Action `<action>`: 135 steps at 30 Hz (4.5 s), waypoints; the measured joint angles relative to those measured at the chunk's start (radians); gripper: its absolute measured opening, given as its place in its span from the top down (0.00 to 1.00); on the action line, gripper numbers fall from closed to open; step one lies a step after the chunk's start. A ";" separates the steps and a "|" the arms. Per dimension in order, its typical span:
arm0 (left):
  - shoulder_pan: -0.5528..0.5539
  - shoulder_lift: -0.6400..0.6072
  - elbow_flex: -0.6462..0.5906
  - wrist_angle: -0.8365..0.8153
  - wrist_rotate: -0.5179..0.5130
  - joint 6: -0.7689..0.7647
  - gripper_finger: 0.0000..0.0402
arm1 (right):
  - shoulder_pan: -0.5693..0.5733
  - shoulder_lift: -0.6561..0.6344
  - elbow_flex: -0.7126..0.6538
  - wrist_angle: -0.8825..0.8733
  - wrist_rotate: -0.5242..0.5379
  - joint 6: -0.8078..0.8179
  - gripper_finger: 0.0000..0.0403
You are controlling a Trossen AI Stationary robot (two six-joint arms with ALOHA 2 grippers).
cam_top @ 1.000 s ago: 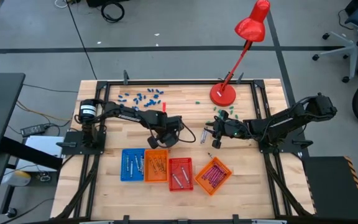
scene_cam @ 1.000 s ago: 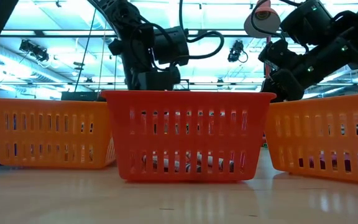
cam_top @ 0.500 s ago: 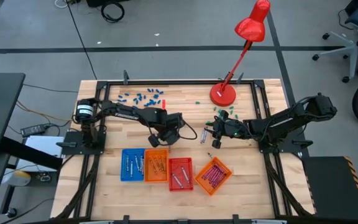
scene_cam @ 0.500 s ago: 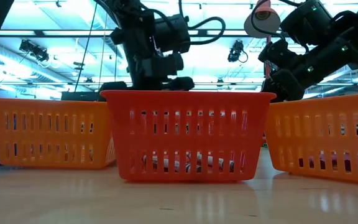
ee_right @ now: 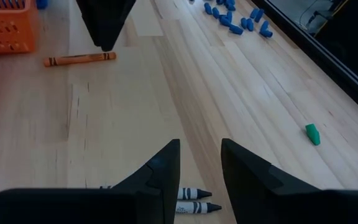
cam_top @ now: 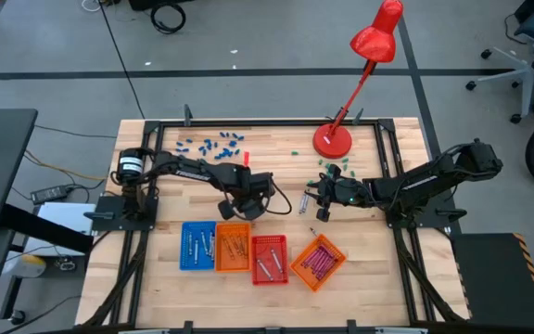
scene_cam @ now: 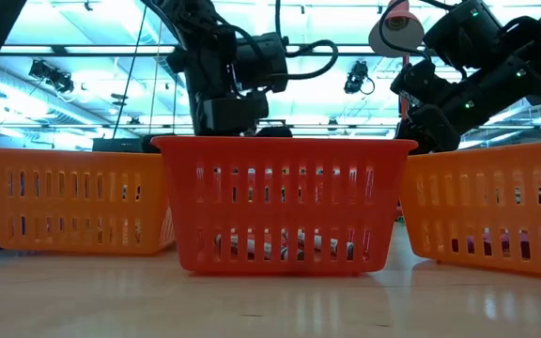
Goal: Sort crayons
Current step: Put the orange crayon into the left orange bin
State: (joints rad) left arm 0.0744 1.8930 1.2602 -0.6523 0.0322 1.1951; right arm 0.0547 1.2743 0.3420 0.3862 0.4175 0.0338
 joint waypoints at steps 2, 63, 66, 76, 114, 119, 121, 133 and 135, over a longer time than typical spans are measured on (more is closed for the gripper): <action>0.001 0.008 0.000 0.007 0.000 0.005 0.78 | 0.000 0.000 0.000 0.000 0.000 0.000 0.70; -0.043 -0.103 0.010 -0.013 -0.245 -0.572 0.96 | -0.148 0.000 0.026 -0.206 -0.158 0.283 0.71; -0.017 -0.103 0.010 0.079 -0.253 -0.624 0.96 | -0.177 -0.001 0.053 -0.266 -0.185 0.333 0.71; 0.107 -0.099 0.011 0.305 -0.090 -0.925 0.88 | -0.190 0.000 0.088 -0.361 -0.238 0.352 0.71; -0.014 -0.174 -0.242 0.739 -0.011 -0.996 0.78 | -0.154 0.329 0.603 -0.909 -0.335 0.096 0.74; -0.021 -0.204 -0.311 0.814 -0.012 -1.066 0.78 | -0.177 0.396 0.679 -1.033 -0.336 0.205 0.74; -0.031 -0.202 -0.331 0.833 -0.014 -1.074 0.78 | -0.183 0.417 0.693 -1.065 -0.336 0.241 0.74; -0.052 -0.203 -0.371 0.871 -0.038 -1.137 0.78 | -0.182 0.509 0.703 -1.091 -0.409 0.405 0.74; -0.052 -0.203 -0.371 0.872 -0.038 -1.146 0.78 | -0.182 0.511 0.703 -1.096 -0.418 0.417 0.74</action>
State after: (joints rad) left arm 0.0219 1.6905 0.8894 0.2200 -0.0061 0.0487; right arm -0.1268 1.7853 1.0447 -0.7096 -0.0007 0.4503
